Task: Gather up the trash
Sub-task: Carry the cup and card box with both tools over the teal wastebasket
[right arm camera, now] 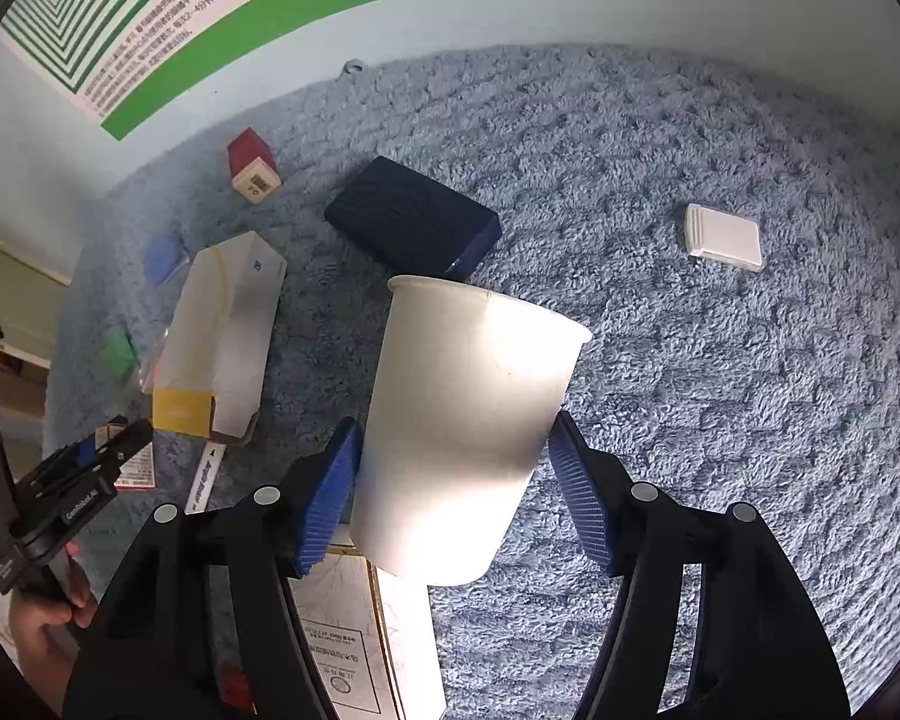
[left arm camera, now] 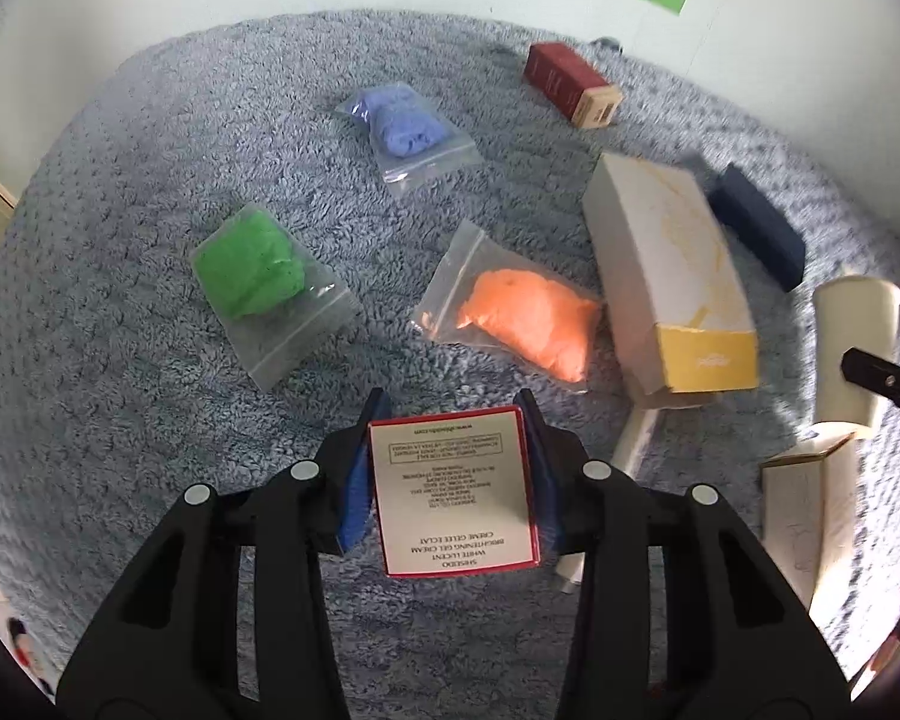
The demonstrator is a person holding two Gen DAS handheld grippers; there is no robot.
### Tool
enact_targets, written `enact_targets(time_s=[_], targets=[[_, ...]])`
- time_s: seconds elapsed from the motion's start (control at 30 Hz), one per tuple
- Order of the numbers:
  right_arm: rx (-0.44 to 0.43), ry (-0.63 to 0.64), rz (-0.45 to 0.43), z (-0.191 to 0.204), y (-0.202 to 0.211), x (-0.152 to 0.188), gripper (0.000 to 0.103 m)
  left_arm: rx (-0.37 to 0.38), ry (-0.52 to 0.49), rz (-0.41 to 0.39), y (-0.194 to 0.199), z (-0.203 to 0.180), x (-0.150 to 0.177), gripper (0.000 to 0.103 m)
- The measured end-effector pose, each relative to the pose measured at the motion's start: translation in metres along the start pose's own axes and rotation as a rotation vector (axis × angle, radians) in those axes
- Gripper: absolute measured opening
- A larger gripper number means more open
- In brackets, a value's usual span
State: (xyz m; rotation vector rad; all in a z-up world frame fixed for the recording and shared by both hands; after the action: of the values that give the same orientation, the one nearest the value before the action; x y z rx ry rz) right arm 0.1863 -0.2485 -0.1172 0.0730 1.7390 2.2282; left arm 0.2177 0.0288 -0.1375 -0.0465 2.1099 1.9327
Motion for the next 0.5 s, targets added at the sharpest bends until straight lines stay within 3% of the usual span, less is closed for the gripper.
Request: enact_targets(time_s=[0.27, 0.5], targets=[[-0.049, 0.051, -0.085, 0.006, 0.05, 0.007, 0.064, -0.025, 0.006, -0.074, 0.041, 0.0, 0.009, 0.04], [-0.131, 0.209, -0.12, 0.054, 0.085, 0.028, 0.064, -0.057, 0.067, -0.127, 0.083, 0.016, 0.042, 0.04]])
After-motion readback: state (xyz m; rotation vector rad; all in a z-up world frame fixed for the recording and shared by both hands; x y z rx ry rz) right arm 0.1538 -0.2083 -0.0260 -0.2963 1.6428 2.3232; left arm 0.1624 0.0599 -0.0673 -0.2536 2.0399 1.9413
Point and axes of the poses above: each gripper's, at about its wrist camera, not at the fingertips, and y roughly against the way its jaws point, z to its left, x to its underside, the point moved 5 cm from there along -y, roughly the way its jaws point, and after that the axes turned 8 degrees about z, right-handed, at the moved point
